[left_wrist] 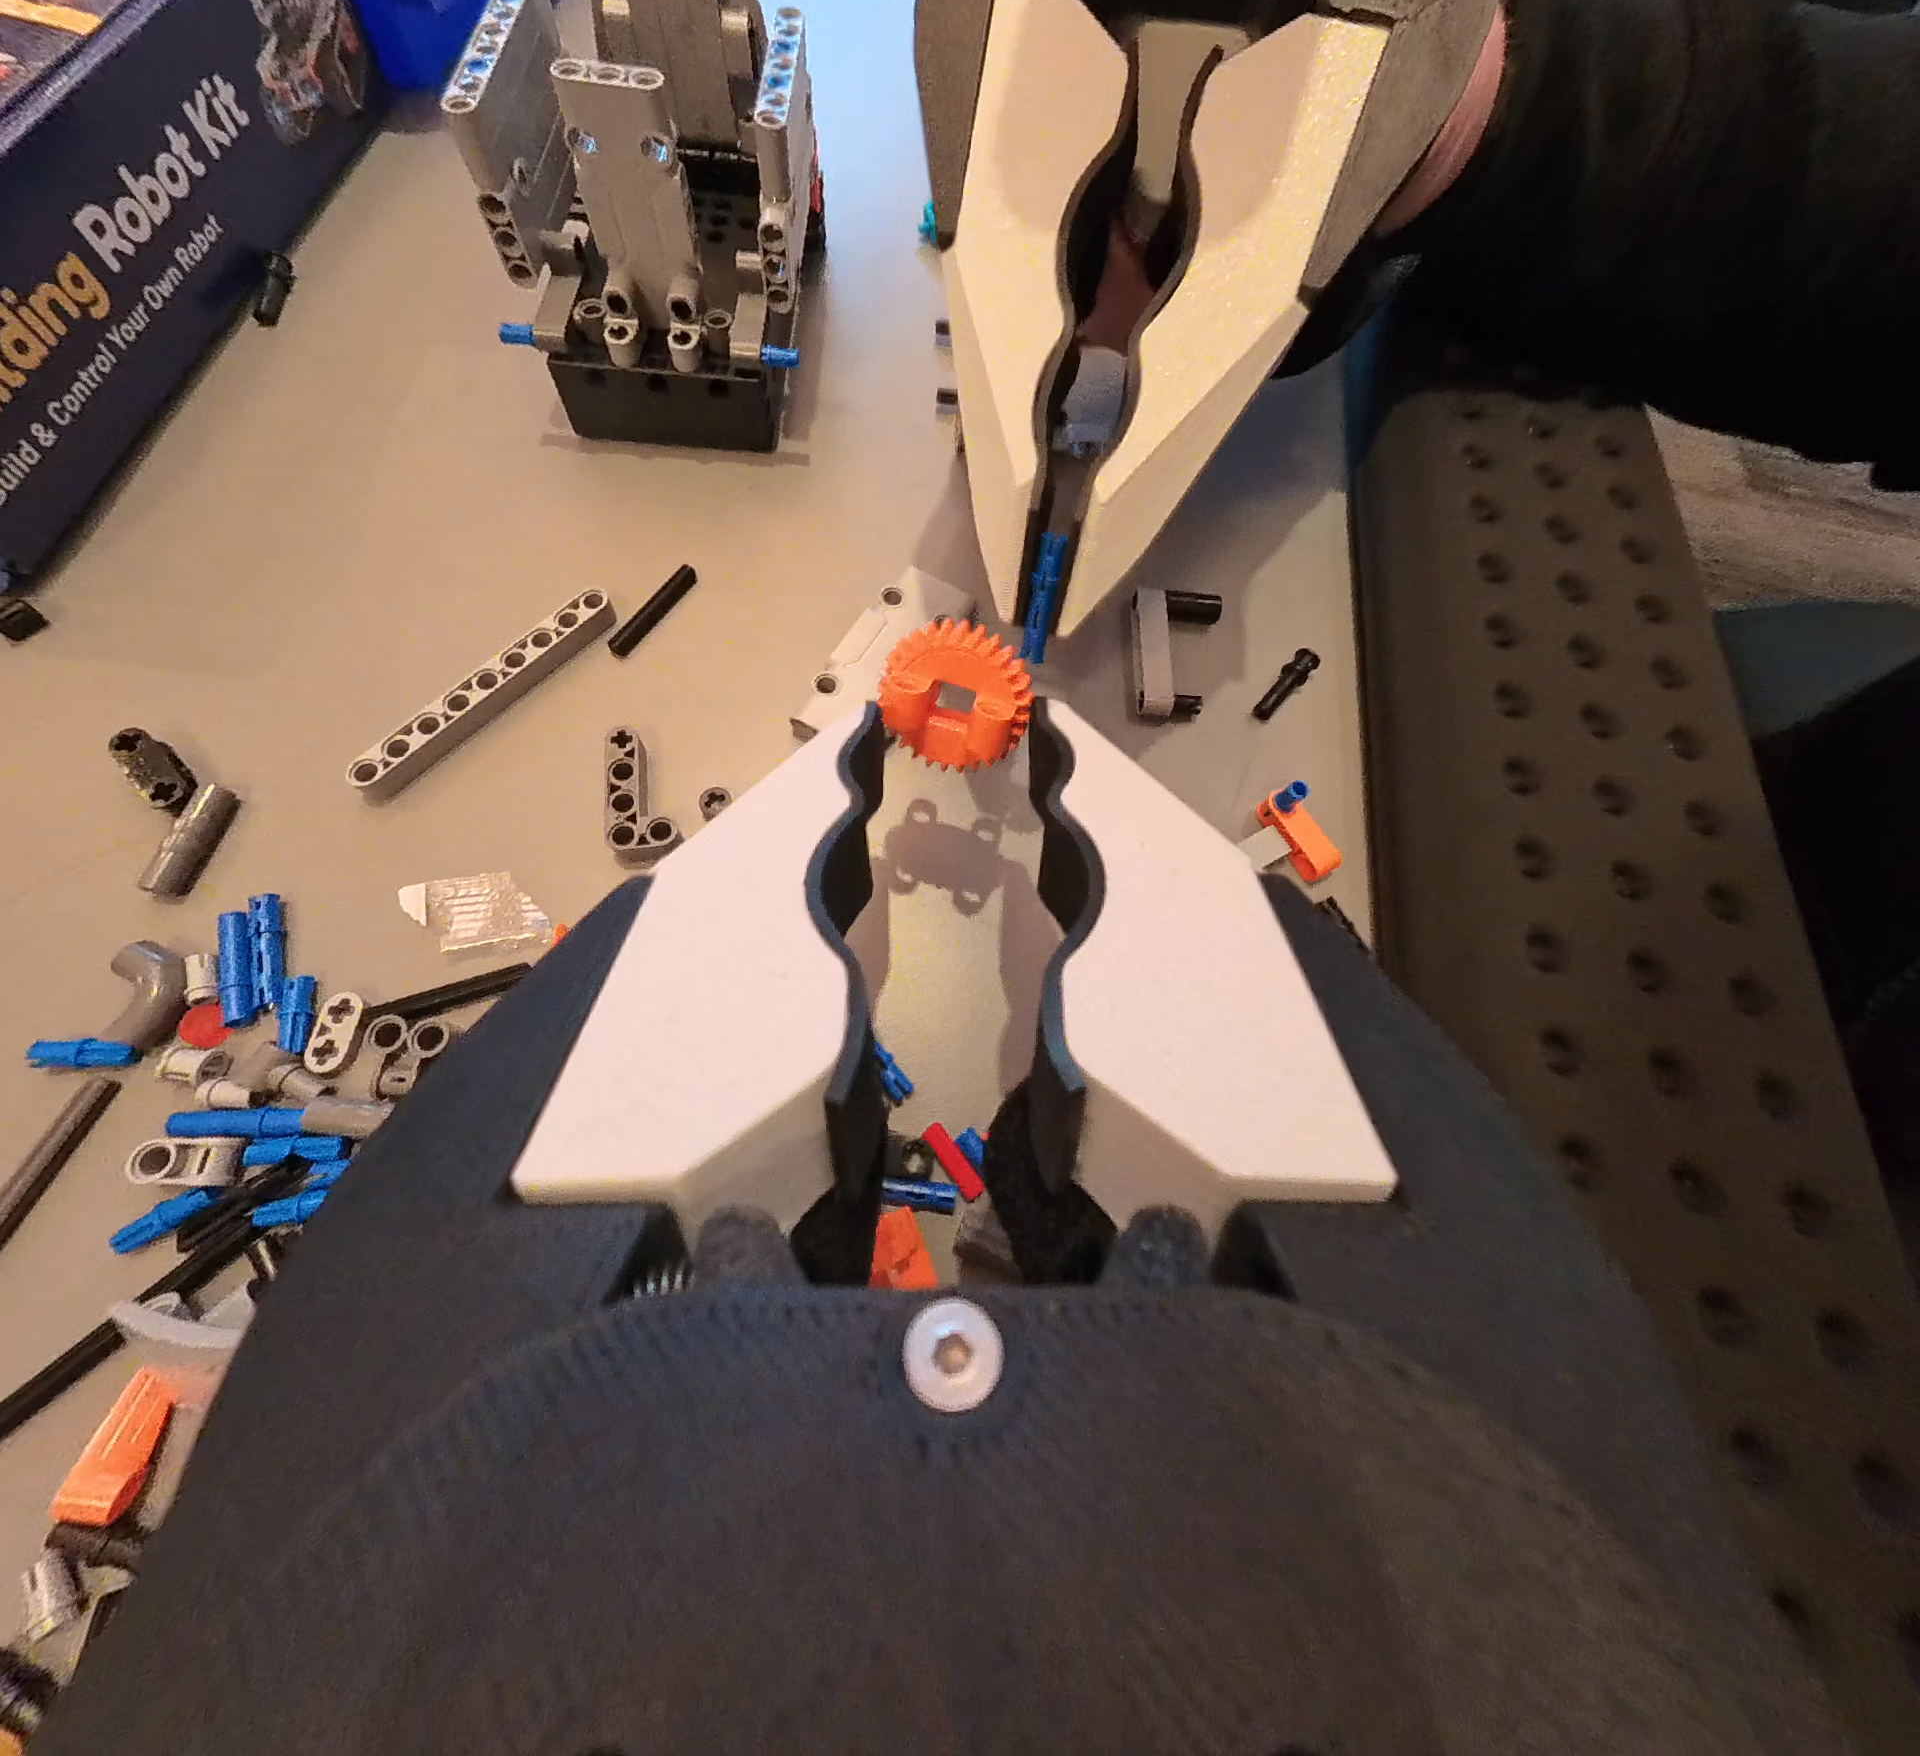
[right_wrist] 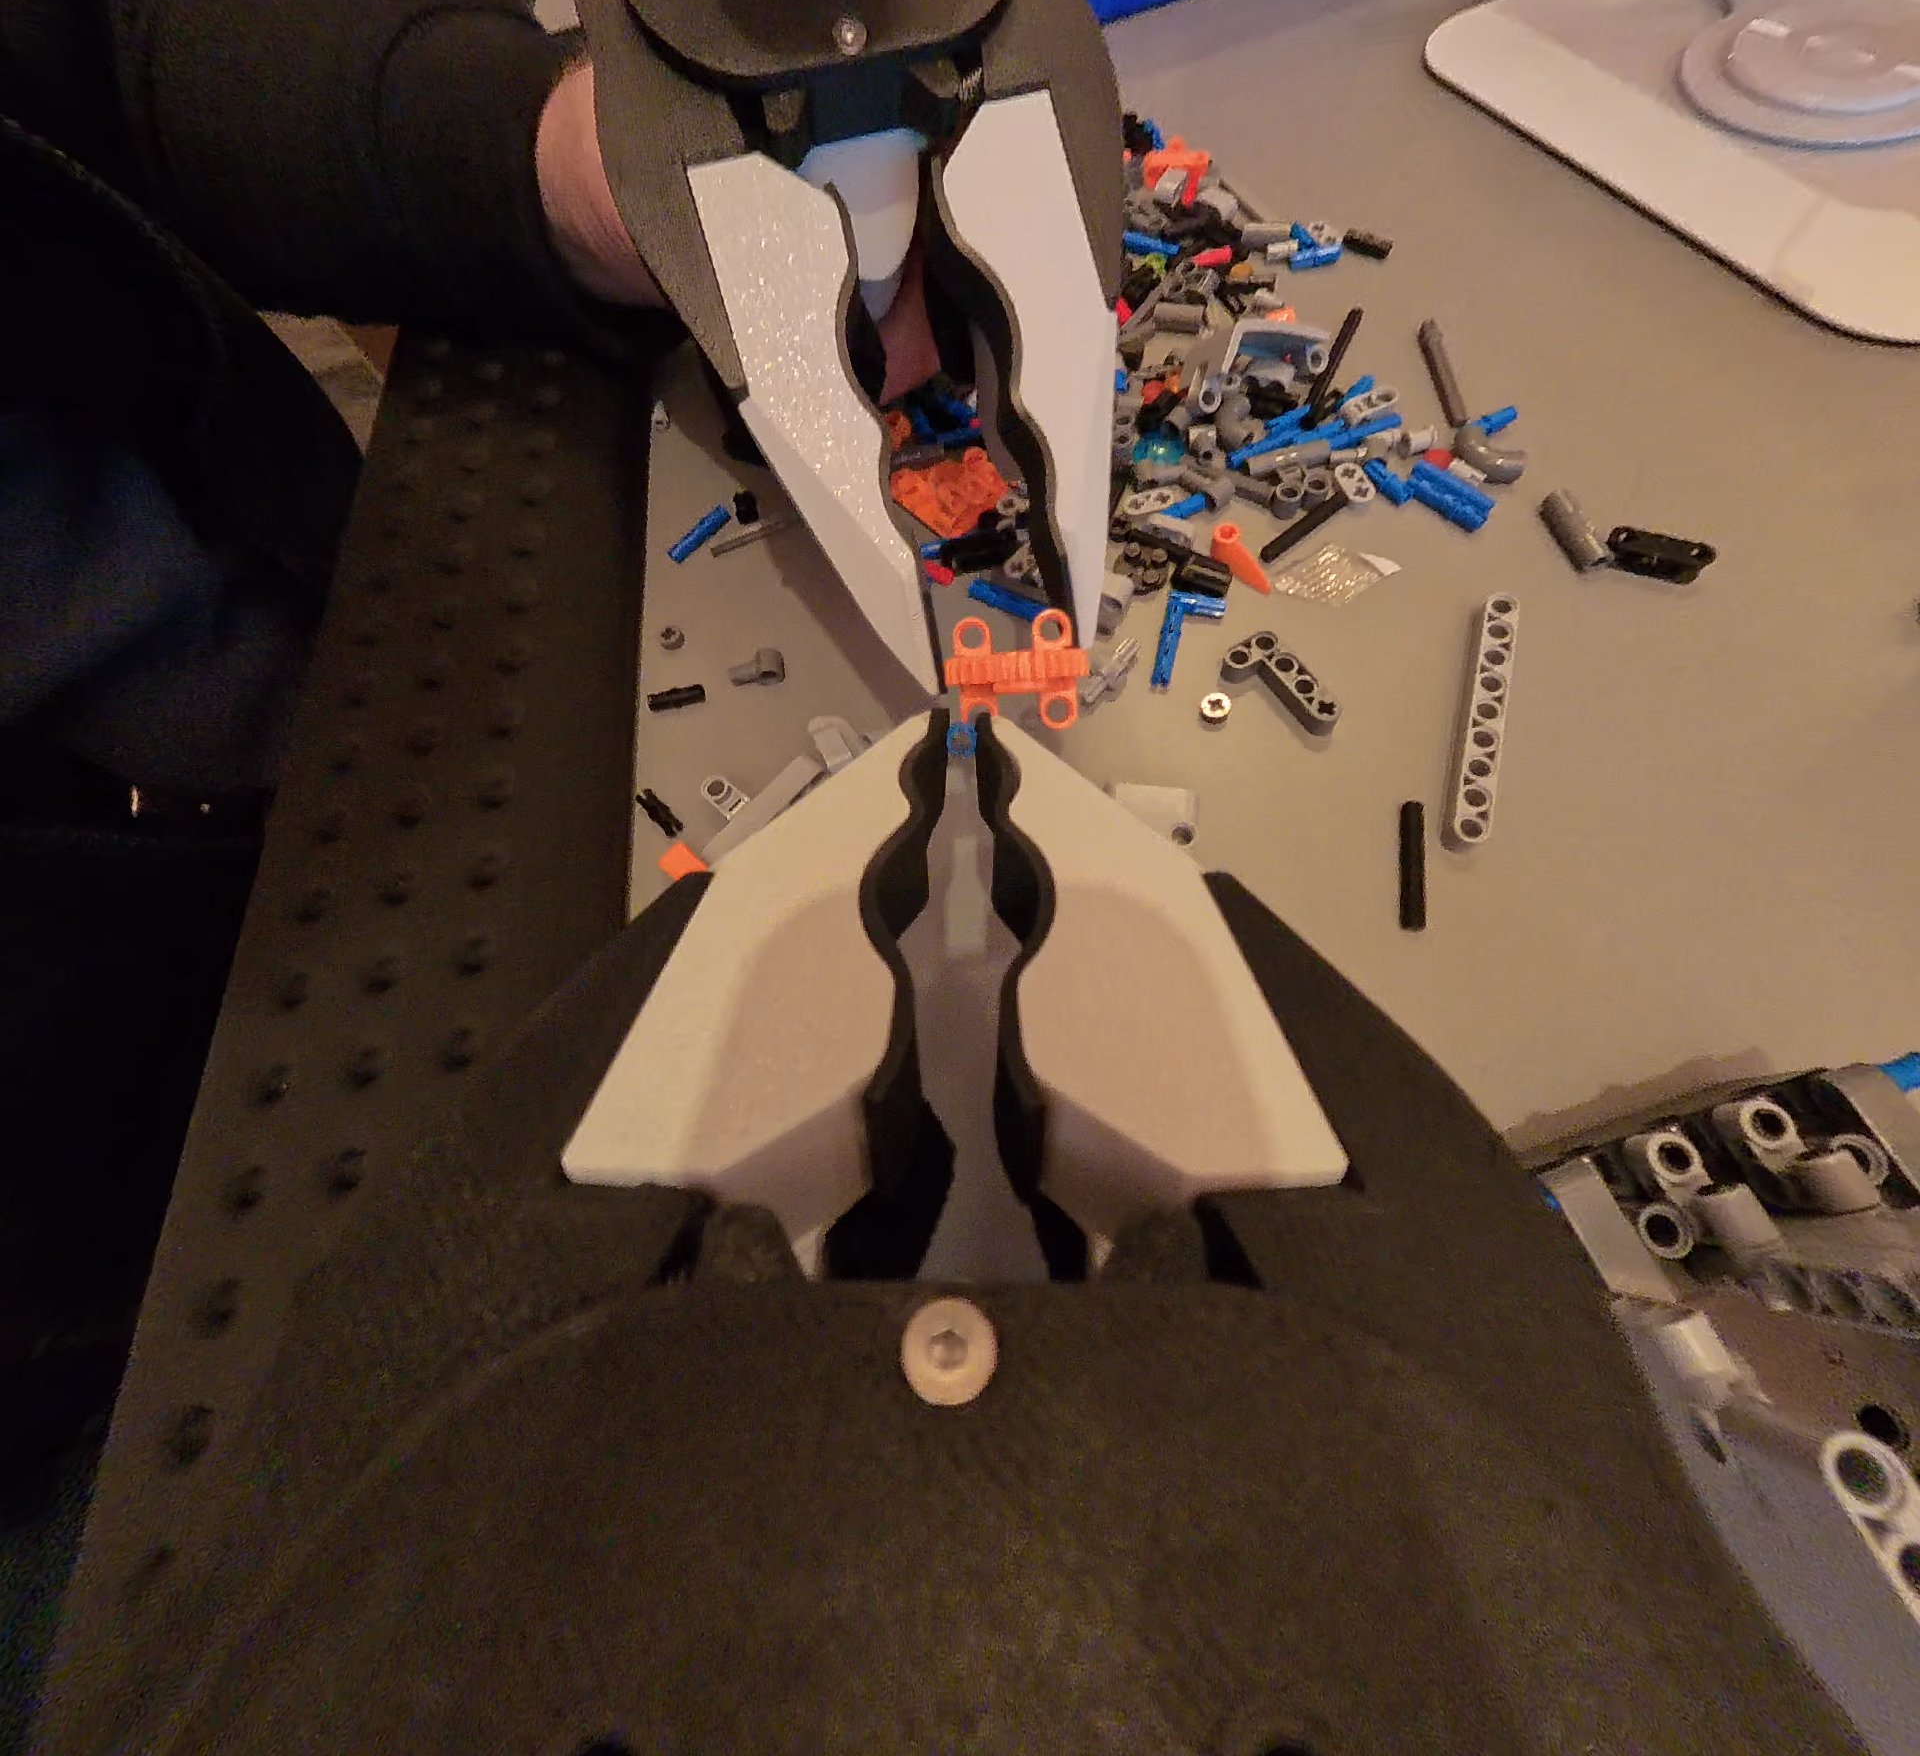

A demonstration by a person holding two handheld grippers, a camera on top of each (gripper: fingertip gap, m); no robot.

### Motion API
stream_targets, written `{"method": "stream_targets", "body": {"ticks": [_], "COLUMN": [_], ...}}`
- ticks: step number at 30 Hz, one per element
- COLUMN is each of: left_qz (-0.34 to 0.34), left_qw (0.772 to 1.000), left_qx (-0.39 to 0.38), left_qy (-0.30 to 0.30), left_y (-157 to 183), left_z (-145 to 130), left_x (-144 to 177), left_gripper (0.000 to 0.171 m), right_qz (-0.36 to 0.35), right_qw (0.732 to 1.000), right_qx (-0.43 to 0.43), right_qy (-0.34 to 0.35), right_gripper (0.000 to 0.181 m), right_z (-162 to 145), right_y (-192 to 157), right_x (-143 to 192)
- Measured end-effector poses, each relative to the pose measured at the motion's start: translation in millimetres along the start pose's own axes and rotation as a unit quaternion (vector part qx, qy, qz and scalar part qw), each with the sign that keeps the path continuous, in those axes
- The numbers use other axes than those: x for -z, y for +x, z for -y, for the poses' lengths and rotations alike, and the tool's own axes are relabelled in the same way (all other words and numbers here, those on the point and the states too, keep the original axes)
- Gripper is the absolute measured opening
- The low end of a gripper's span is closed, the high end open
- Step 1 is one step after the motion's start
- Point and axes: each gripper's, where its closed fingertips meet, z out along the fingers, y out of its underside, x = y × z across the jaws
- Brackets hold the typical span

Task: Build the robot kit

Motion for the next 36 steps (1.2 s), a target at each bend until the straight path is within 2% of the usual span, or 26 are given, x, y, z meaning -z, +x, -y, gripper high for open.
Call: {"method": "stream_targets", "body": {"ticks": [20,36], "left_qz": [-0.004,-0.016], "left_qw": [0.996,0.990], "left_qx": [0.023,0.047], "left_qy": [0.087,0.132], "left_y": [3,7], "left_z": [32,47], "left_x": [17,27], "left_gripper": [0.025,0.025], "right_qz": [0.003,0.010], "right_qw": [0.996,0.991], "right_qx": [-0.003,0.008], "right_qy": [0.092,0.130], "right_gripper": [0.003,0.003], "right_z": [29,42], "right_y": [-1,-6], "right_x": [15,23]}}
